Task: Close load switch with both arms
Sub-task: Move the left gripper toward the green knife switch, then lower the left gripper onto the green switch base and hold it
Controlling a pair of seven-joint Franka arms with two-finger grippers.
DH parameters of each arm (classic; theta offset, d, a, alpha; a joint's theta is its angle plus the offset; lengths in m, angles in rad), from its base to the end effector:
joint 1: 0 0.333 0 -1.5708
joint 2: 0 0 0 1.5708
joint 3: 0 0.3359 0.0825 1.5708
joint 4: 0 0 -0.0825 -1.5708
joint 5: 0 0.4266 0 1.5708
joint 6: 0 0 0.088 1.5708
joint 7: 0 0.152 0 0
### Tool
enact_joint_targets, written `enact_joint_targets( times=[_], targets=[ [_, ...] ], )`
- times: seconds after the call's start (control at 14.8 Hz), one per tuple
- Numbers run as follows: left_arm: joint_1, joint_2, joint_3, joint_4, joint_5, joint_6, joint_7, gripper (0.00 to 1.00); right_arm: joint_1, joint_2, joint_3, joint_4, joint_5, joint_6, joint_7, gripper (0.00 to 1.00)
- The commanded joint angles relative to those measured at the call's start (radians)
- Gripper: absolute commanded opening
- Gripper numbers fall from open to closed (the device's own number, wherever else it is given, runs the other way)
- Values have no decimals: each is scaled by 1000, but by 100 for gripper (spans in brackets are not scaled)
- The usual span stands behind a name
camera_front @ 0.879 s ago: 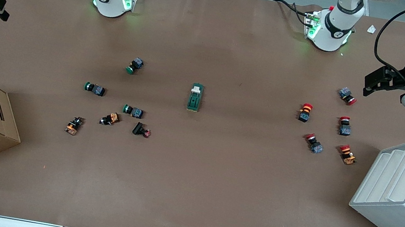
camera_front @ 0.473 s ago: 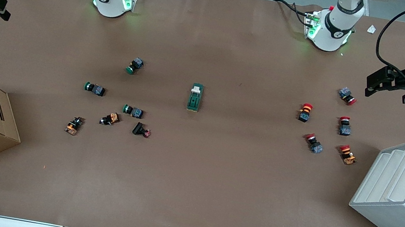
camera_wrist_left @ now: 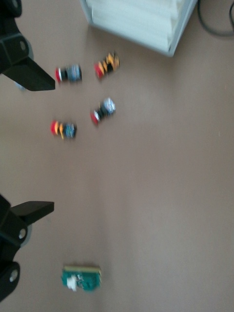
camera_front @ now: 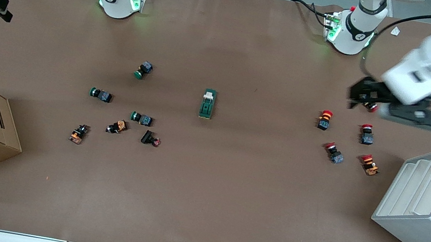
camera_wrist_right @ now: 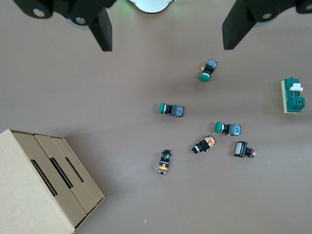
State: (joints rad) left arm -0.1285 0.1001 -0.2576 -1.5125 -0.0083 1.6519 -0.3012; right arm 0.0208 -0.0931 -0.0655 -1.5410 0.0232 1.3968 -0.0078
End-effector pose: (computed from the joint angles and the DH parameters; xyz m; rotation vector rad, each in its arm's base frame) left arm 0.5936 -0.2350 0.5772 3.0925 -0.1278 0.0445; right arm 0.5439 -0.0223 0.6529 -3.1098 0.0514 0.0786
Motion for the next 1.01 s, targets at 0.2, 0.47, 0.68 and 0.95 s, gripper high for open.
enact_joint_targets(
  times=[0.2,0.47,0.68,0.95],
  targets=[
    [-321,153,-18,25,69,120,-433,100,-1,1,-4,1,12,-12,-14,100],
    [-514,266,-19,26,186,262,-743,100,1,1,-2,1,6,-15,-14,100],
    [-605,340,-18,25,313,324,-958,100,-1,13,-4,2,0,-13,-9,100],
    [-704,421,-20,20,441,332,-1189,100,-9,75,-5,9,-3,-10,-6,100]
  ],
)
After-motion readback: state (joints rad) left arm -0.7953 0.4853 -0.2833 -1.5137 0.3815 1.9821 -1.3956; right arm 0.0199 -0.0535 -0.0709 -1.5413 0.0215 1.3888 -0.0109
